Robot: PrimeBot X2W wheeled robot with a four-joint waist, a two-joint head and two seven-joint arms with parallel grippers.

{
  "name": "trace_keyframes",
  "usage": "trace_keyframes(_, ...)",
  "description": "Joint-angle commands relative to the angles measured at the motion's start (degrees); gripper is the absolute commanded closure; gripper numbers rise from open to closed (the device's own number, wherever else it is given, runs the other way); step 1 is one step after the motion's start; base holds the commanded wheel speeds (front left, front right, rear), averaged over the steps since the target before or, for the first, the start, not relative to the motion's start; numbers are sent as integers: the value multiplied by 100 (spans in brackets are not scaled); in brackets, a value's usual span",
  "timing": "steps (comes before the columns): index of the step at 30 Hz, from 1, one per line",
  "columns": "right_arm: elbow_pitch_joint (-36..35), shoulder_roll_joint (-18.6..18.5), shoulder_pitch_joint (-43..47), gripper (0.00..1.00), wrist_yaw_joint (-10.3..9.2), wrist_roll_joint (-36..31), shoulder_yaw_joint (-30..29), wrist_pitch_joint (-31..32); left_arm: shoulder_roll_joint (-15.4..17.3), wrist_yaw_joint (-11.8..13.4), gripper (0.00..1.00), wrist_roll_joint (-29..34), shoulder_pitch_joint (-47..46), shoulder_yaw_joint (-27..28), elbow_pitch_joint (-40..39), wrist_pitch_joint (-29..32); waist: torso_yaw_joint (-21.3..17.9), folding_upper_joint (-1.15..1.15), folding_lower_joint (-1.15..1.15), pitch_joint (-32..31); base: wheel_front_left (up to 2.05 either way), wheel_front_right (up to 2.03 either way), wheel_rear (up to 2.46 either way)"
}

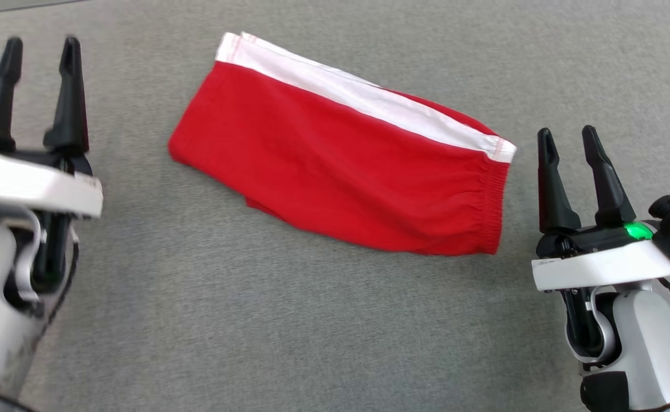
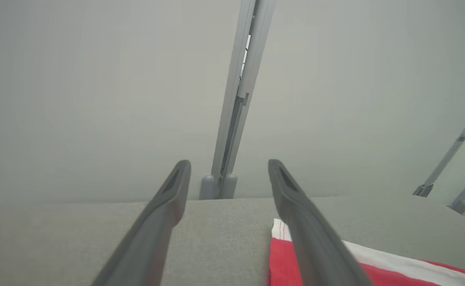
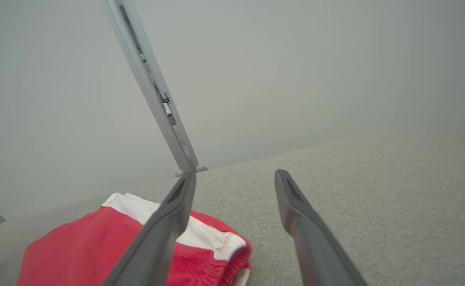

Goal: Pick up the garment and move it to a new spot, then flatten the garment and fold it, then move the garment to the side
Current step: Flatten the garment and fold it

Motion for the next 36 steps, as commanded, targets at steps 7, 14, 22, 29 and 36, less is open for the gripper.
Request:
trace_keyframes(7,-167,-29,281,0,-2,-409,-324,57,-207,296,0,344,1164,555,-917,-222,391,0,0,-341,0,0,0)
trace_keyframes(14,-287,-28,631,0,-2,-717,-481,238,-626,278,0,1167,2065,885,-1307,-219,514,0,0,-698,0,0,0)
trace_keyframes(22,-445,-27,1117,0,-2,-821,-622,437,-865,374,0,1584,2767,783,-1366,-221,574,0,0,-990,0,0,0)
trace_keyframes(29,-648,-29,1543,0,-2,-834,-687,615,-782,464,0,1705,2987,665,-1397,-129,571,0,0,-1121,0,0,0)
trace_keyframes(36,-785,-27,1663,0,-2,-802,-638,701,-684,476,0,1733,2881,614,-1491,55,494,0,0,-1106,0,0,0)
